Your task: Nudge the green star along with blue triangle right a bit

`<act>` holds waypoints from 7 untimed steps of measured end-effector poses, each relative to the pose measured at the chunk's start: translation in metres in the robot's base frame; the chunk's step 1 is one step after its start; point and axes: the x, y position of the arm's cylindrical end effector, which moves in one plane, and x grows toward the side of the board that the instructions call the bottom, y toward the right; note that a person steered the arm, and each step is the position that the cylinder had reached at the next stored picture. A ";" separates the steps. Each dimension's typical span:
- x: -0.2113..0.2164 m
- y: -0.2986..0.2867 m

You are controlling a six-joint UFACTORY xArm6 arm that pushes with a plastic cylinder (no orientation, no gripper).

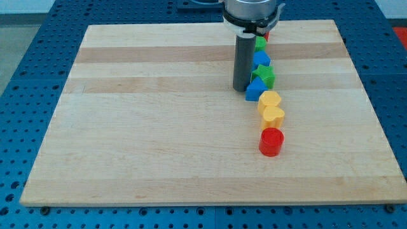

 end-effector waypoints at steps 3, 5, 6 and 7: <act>0.000 0.014; 0.000 0.015; 0.000 0.016; 0.001 0.016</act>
